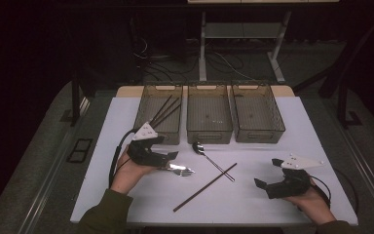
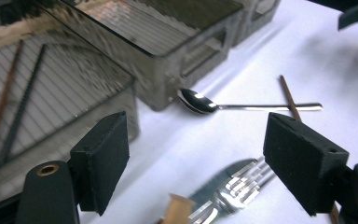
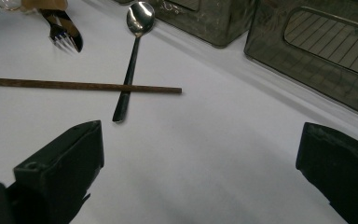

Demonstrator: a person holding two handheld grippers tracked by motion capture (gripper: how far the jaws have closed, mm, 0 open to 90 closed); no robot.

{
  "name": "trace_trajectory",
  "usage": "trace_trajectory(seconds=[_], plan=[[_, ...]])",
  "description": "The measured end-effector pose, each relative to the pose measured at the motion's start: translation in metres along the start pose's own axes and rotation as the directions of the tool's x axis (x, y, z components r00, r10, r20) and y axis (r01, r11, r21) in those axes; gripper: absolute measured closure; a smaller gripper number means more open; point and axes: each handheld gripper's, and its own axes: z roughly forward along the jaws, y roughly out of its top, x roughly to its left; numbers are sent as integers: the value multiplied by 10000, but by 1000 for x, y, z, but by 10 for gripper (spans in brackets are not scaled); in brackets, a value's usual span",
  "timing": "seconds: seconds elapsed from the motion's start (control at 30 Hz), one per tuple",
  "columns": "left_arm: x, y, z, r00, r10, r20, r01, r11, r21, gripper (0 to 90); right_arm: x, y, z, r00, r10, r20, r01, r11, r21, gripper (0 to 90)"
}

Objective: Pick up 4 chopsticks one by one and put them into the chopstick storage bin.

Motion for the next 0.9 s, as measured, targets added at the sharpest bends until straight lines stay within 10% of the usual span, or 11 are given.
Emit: trace_trajectory(seconds=[0.5,0.9], plan=[[-35,-28,4,9979,214,607,-228,9995,224,239,0,0,0,10000,-26,13,26,10000,8,9],[-59,-38,14,9862,-43,1653,-58,9982,602,546,1,0,0,10000,-68,16,68,10000,59,9]])
